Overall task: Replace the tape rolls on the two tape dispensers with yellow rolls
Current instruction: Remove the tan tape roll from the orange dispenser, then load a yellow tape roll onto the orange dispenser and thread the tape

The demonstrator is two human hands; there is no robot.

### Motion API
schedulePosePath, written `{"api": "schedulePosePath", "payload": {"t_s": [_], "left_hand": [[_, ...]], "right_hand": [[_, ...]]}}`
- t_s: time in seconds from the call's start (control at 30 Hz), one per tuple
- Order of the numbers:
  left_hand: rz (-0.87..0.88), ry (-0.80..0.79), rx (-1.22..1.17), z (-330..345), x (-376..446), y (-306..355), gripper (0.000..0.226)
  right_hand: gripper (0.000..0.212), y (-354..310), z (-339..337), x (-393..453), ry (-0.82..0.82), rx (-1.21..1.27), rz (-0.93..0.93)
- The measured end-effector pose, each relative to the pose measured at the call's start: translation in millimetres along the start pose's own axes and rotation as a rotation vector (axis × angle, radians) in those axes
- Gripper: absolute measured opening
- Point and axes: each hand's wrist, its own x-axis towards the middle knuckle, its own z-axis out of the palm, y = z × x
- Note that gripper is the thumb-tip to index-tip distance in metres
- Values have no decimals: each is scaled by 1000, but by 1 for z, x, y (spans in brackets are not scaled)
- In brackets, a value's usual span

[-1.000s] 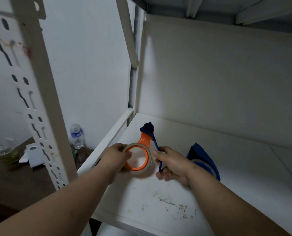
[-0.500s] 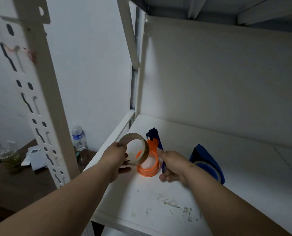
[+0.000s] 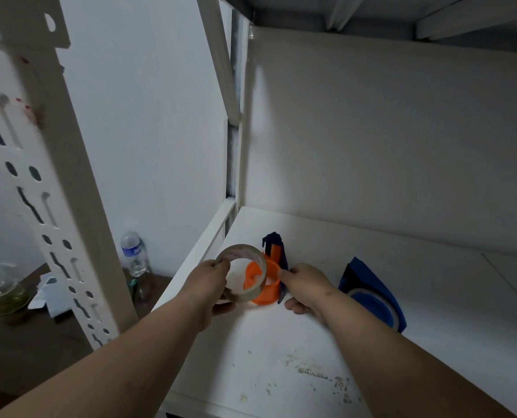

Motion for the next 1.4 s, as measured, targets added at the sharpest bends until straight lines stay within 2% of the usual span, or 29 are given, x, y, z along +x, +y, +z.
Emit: {"api": "schedulePosePath", "payload": {"t_s": [0.1,0.27,0.37,0.47,0.63,0.73,0.8,0.83,0.9,1.0,1.07,1.2,1.3,1.4], "left_hand": [[-14,46,29,0,6,-6,21],[24,119,121,-5,12,-13,27],[47,118,134,-3,10,-12,33],[56,71,183,2,12,-12,39],[66,15,383,18,19,-14,46],[159,45,793,25,19,-7,48],[245,128,874,28,14,0,52],[285,145,810,30,11,2,51],[305,59,508,36,3,7,45],[136,-164,127,45,-9,16,45],[9,-243,-43,49,-10,20,46],[-66,-304,-198,58,-14,19,35],[-83,-340,-243,72,-24,19,34],[-87,-444,-244,97,-44,20,25]], "right_hand": [[20,-5,3,0,35,23,44],[30,-10,-10,0,207,-107,83],[34,-10,-24,0,290,-101,73],[35,-12,-32,-3,289,-76,50],[26,-7,-34,-5,350,-207,-85],[24,-1,-35,-8,342,-227,-126],[22,1,-35,-11,345,-193,-152],[23,1,-35,-13,344,-163,-161],[21,2,-33,-17,338,-85,-165],[17,4,-29,-25,301,107,-174],[16,5,-27,-33,270,173,-193],[18,10,-26,-50,272,243,-254],[25,22,-33,-67,305,300,-255],[26,41,-51,-84,366,334,-232]]}}
